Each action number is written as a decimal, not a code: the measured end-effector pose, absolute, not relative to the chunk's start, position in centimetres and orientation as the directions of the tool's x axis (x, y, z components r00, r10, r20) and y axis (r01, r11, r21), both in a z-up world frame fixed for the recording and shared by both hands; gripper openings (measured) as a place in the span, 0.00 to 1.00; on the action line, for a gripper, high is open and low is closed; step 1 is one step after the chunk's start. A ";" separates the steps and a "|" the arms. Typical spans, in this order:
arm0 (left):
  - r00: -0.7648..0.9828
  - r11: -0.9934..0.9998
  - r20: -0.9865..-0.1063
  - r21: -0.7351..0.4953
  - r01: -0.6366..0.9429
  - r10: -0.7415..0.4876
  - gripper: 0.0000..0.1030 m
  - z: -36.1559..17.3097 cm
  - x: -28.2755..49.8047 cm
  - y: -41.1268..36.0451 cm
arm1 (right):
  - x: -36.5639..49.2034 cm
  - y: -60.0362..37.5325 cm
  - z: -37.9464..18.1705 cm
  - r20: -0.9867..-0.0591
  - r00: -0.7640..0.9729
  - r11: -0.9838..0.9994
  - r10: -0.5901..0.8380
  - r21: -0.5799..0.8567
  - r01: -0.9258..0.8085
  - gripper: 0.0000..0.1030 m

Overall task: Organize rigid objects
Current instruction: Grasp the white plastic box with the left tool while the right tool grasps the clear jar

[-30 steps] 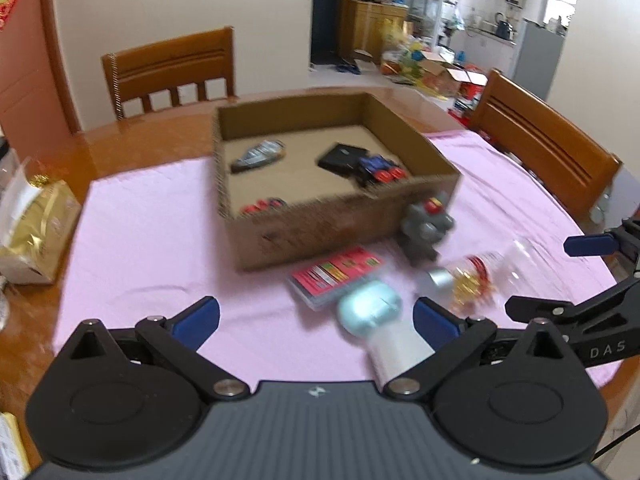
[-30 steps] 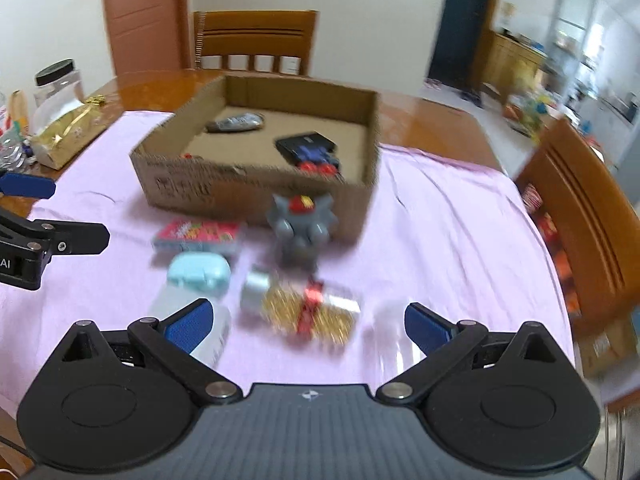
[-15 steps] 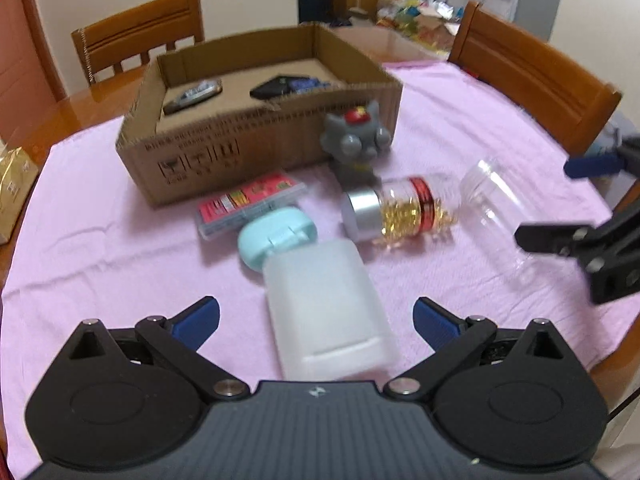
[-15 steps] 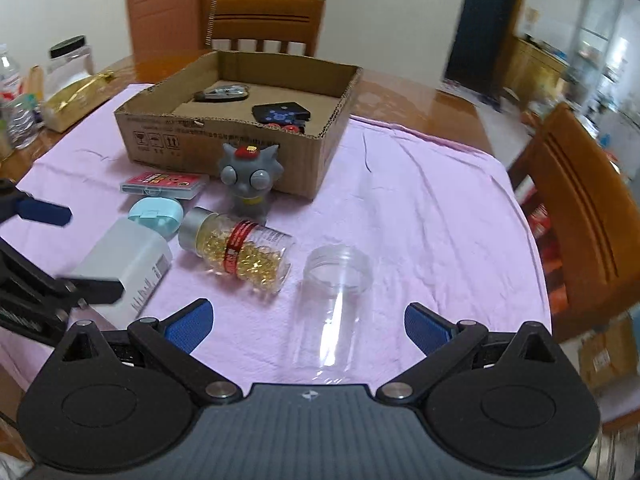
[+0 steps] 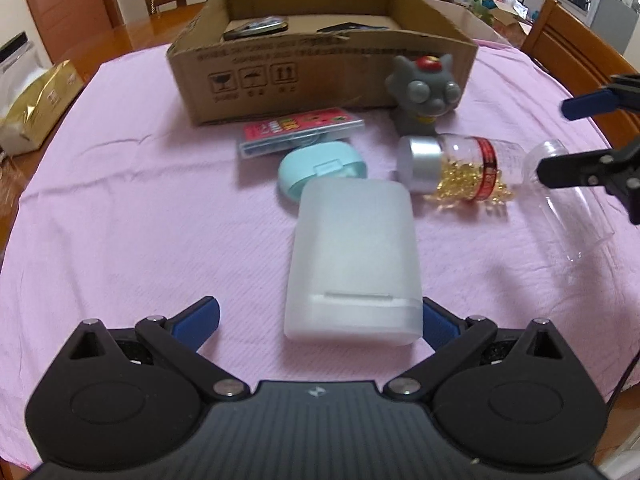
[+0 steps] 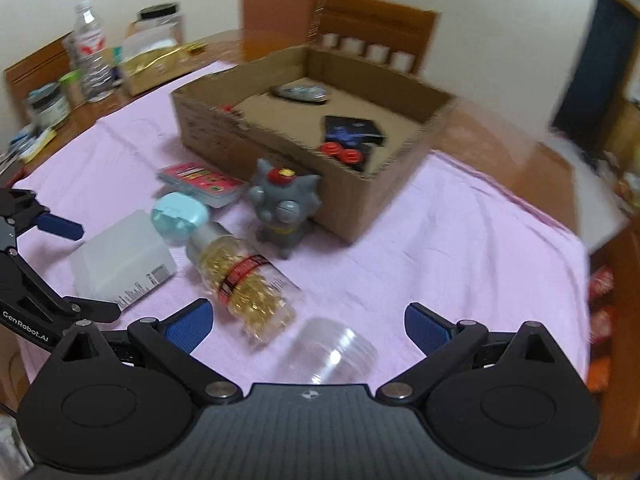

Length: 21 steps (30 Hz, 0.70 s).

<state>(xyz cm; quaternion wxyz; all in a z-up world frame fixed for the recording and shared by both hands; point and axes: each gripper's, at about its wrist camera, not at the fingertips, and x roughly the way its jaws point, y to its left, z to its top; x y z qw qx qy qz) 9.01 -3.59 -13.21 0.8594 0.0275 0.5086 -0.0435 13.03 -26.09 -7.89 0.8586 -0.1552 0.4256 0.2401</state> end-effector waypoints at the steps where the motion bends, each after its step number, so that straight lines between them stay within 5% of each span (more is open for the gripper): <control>1: 0.478 0.995 -0.877 0.003 0.098 -0.045 0.99 -13.2 8.9 -3.3 | 13.7 -25.9 -8.0 -0.813 0.499 0.819 0.301 -0.048 -0.572 1.00; 8: 0.478 0.996 -0.878 0.042 0.083 -0.003 0.99 -12.7 8.6 -1.3 | 16.7 -24.9 -10.2 -0.893 0.289 0.732 0.343 0.061 -0.679 1.00; 21: 0.499 0.995 -0.864 0.098 0.029 0.071 0.99 -13.1 10.1 2.9 | 11.0 -26.5 -10.9 -0.937 0.192 0.823 0.292 0.144 -0.550 1.00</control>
